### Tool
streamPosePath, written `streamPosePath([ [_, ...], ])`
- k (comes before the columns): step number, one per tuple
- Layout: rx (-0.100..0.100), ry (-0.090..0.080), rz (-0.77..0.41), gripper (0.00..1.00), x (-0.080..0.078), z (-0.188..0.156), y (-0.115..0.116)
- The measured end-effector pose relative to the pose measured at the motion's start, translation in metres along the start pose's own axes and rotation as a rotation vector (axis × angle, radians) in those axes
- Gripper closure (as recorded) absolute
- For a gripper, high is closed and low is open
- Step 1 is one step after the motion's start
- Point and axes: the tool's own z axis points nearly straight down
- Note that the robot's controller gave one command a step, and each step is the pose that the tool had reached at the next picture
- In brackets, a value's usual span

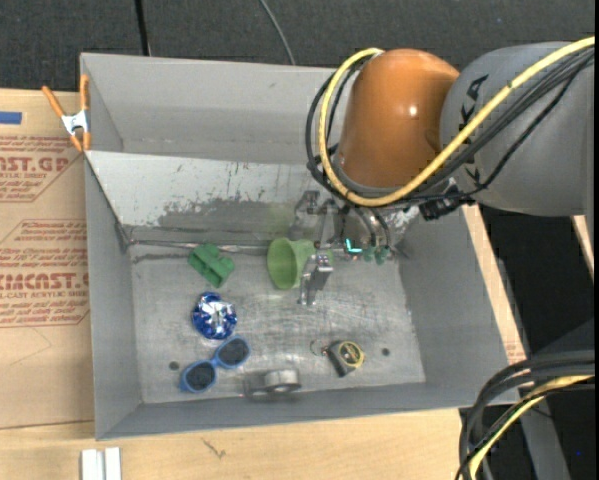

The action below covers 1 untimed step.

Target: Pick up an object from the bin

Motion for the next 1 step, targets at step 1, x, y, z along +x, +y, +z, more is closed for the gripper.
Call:
streamPosePath([
  [1,-0.006,-0.013,0.432,0.00,-0.0231,0.1186,-0.0383],
])
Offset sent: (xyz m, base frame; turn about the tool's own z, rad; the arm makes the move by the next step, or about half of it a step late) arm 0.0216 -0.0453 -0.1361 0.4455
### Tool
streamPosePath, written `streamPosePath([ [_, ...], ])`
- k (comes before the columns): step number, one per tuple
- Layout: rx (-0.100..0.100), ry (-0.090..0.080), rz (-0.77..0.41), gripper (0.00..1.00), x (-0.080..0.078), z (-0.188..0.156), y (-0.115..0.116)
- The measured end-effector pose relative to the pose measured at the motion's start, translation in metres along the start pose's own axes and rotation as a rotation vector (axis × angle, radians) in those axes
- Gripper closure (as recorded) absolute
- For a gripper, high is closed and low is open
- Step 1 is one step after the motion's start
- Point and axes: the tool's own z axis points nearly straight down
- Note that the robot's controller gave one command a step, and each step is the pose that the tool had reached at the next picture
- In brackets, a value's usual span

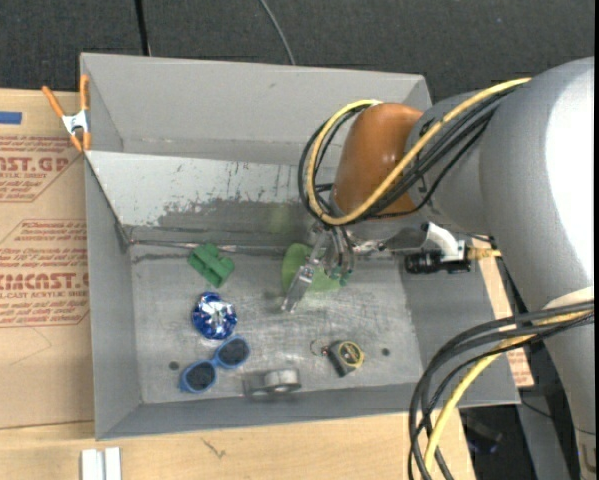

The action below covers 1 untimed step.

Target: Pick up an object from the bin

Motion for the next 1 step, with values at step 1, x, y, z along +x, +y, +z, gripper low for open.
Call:
streamPosePath([
  [1,0.006,0.004,0.138,0.00,-0.0024,-0.0126,-0.0160],
])
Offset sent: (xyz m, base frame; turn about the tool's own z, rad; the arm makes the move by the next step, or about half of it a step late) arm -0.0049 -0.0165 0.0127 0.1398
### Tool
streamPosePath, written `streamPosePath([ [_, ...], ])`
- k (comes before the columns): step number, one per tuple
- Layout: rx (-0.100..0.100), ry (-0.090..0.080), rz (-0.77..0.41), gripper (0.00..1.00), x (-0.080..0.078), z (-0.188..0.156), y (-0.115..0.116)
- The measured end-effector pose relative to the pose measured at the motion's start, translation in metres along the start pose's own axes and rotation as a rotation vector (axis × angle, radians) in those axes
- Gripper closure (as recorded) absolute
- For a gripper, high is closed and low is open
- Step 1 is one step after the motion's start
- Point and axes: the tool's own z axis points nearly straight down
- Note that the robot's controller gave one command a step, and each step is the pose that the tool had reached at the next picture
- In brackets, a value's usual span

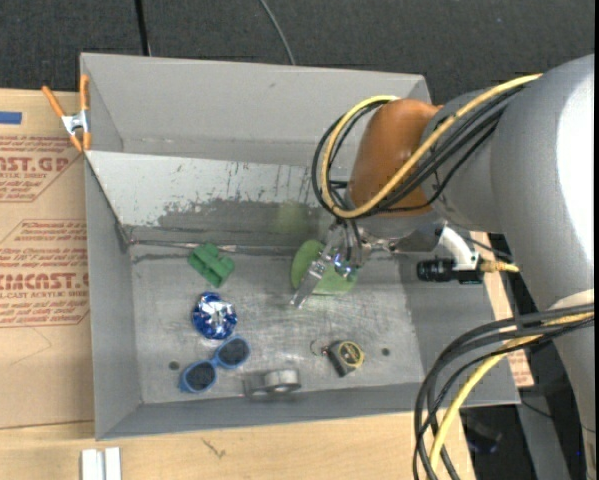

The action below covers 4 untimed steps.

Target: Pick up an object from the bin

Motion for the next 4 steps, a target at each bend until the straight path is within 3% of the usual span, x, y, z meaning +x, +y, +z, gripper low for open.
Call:
streamPosePath([
  [1,0.001,0.003,0.075,0.00,0.007,0.001,-0.007],
  [2,-0.025,-0.008,0.455,0.00,0.009,0.019,-0.015],
  [3,-0.030,-0.016,0.761,0.00,0.012,0.019,-0.049],
  [4,-0.030,-0.017,0.758,1.00,0.012,0.018,-0.049],
])
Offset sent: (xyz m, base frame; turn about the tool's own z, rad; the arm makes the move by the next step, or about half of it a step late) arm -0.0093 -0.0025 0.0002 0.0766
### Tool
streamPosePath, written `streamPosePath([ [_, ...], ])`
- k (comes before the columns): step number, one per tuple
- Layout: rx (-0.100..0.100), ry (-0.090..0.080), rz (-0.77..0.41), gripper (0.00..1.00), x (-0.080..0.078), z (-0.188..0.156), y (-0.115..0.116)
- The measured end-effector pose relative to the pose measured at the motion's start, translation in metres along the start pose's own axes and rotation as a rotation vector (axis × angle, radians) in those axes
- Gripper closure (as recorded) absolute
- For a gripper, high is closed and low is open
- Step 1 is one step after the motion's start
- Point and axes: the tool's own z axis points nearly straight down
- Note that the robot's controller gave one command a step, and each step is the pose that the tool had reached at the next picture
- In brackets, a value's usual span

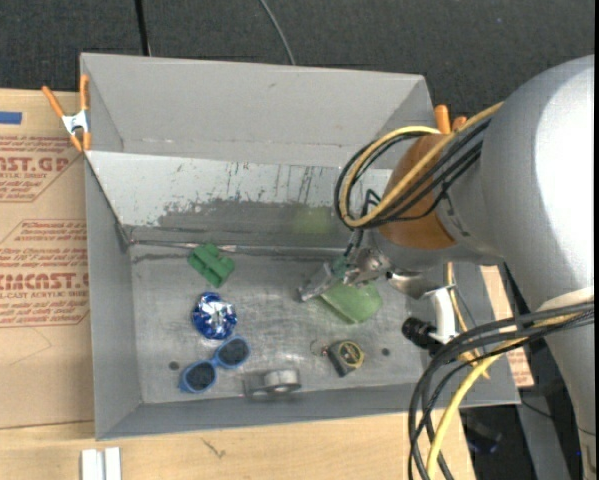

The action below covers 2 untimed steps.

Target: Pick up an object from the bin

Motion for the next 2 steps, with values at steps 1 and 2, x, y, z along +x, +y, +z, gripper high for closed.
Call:
streamPosePath([
  [1,0.032,0.004,-0.002,1.00,0.000,-0.041,0.003],
  [2,0.031,0.003,-0.004,1.00,0.000,-0.099,0.006],
])
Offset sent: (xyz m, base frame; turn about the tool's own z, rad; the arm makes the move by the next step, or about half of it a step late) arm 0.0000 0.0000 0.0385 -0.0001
